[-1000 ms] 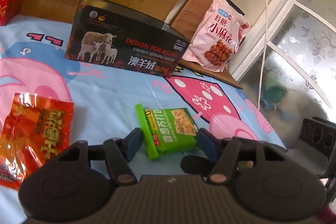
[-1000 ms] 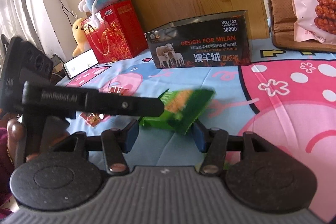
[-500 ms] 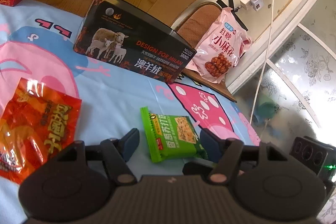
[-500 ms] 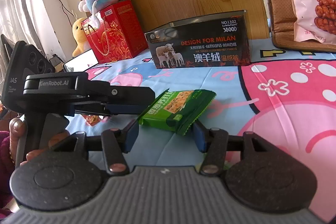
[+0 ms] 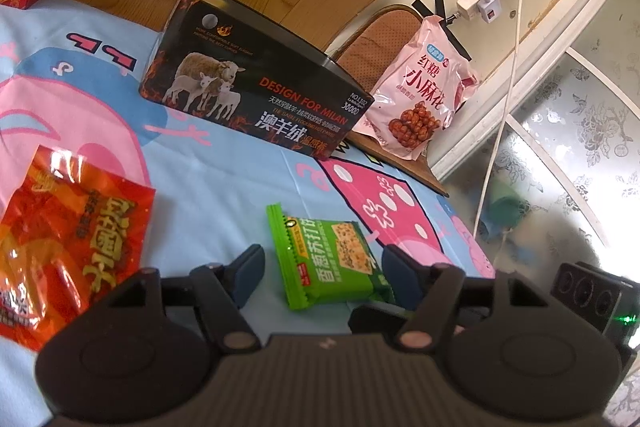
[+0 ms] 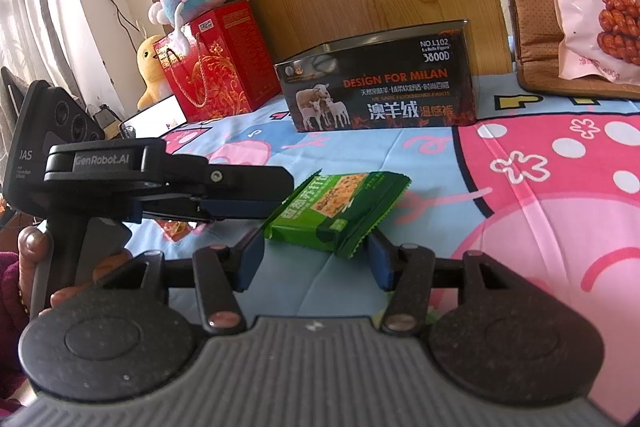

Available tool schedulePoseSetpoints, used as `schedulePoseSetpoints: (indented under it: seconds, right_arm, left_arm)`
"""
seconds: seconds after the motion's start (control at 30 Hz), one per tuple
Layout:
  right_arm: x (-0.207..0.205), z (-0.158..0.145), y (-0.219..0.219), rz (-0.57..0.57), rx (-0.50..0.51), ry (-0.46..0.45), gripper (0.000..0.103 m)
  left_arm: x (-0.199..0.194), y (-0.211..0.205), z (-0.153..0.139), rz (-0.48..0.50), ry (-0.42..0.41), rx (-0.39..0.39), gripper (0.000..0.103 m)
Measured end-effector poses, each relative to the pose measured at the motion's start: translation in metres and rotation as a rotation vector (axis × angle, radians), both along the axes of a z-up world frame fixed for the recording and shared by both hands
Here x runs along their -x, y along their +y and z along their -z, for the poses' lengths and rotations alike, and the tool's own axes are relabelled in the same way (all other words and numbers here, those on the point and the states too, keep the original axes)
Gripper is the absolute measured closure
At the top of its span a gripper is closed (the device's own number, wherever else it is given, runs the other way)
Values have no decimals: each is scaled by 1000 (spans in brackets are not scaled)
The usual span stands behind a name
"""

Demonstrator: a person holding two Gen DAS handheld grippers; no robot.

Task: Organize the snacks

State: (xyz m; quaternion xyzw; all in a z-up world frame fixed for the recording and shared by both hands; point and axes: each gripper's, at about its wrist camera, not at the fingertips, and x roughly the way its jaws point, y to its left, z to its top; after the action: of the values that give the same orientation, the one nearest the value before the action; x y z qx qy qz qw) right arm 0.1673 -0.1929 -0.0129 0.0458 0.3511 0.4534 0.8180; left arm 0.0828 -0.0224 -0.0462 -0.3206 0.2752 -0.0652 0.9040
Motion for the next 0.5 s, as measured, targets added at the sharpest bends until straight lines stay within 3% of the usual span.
schedulePoseSetpoints:
  seconds: [0.5]
  right_arm:
    - [0, 0, -1, 13, -7, 5, 45]
  left_arm:
    - [0, 0, 0, -1, 0, 0, 35]
